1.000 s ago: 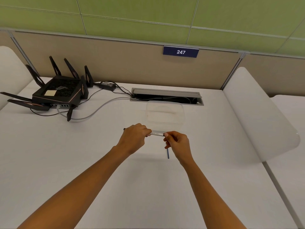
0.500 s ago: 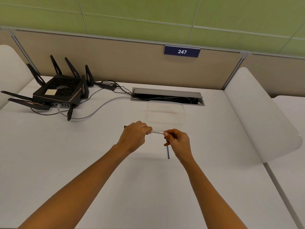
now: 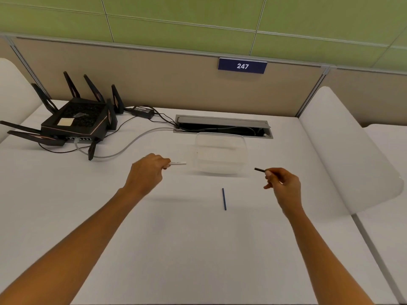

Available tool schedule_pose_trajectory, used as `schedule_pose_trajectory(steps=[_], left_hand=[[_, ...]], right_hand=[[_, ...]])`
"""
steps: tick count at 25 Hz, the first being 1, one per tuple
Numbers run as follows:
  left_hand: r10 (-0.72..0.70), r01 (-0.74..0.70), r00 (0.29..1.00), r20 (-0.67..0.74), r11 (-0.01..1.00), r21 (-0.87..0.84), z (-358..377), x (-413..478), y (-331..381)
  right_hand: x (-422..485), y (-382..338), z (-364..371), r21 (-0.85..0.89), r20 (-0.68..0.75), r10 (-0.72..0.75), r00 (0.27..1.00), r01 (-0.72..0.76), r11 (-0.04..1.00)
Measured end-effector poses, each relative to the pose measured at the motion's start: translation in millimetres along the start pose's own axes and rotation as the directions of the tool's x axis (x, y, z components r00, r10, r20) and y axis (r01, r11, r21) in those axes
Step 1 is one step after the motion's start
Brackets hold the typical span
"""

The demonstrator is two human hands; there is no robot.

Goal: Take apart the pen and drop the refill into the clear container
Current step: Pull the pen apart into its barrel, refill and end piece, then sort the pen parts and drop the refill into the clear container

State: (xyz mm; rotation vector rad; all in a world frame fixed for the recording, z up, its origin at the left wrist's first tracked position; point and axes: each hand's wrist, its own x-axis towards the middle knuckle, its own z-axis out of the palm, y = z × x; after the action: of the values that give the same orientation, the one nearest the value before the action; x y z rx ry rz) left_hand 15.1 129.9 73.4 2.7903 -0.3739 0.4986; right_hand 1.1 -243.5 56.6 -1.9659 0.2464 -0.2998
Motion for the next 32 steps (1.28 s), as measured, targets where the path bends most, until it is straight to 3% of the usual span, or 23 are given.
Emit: schedule_pose_trajectory(steps=[5,14,24,29,32], left_hand=[[0.105,-0.105,0.992,0.063,0.994,-0.008,6,6,25],[0.155,-0.162,0.973,0.171,0.987,0.022,24,-10,29],[0.202,-0.213,0.961,0.19,0.976,0.038,37,-15,39],[0.245,-0.254,0.951,0.19,0.967,0.028,45,-18,45],[0.29,-0.299,0.937,0.195,0.954,0.017,50,-20,51]], right_hand=[[-22,32,29,0.013,-0.035,0.191,0.981,-0.19,0.982],[-63,94,38,-0.075,-0.127,0.494,0.86,-0.505,0.86],[-79,103,43,-0.349,-0.102,0.401,0.91,-0.411,0.843],[-75,98,34,-0.216,-0.136,0.462,0.876,-0.481,0.85],[-66,74,35,-0.14,-0.055,0.369,0.928,-0.373,0.917]])
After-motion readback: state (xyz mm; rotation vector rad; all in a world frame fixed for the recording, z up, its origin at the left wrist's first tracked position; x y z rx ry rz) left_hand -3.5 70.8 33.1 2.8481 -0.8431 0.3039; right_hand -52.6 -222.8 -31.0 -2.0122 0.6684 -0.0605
